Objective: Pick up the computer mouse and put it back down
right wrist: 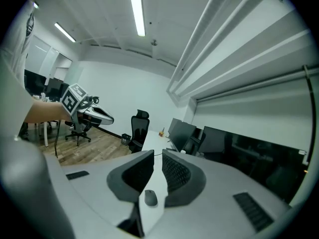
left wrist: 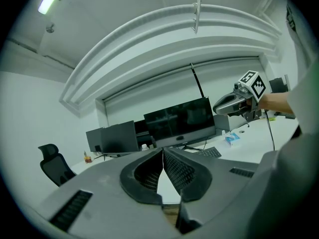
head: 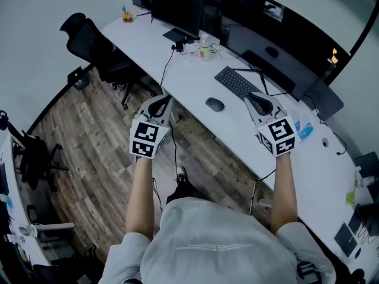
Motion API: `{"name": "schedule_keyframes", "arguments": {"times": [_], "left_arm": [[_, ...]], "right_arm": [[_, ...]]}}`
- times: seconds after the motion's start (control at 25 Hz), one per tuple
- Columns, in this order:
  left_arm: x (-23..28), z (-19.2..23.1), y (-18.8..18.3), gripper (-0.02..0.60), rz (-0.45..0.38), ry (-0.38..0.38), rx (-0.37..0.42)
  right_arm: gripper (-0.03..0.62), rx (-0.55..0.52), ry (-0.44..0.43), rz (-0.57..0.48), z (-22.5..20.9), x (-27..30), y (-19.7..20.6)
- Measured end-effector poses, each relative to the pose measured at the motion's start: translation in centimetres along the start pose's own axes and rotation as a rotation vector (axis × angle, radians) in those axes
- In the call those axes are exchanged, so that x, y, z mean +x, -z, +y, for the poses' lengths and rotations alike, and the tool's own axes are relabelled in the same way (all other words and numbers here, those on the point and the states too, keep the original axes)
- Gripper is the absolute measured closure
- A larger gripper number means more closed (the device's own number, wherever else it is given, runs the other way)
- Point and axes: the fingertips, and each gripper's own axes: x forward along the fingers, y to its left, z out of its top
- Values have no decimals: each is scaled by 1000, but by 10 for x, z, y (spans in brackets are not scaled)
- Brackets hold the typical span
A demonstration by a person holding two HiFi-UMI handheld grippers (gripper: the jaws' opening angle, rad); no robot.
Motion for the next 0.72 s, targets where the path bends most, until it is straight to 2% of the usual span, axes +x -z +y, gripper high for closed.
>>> {"name": "schedule_keyframes", "arguments": {"times": [0.2,0.44,0.72], "left_arm": [[36,48,15,568,8,29,-14],[74,98,38,568,28,79,-39],[114,136,67,568,53,133,-70]], "right_arm": [[484,22,-12,35,-8,55,-3],[400,21,-24,144,-10,114,6],[361,64,-54,278,-8,179,48]]}}
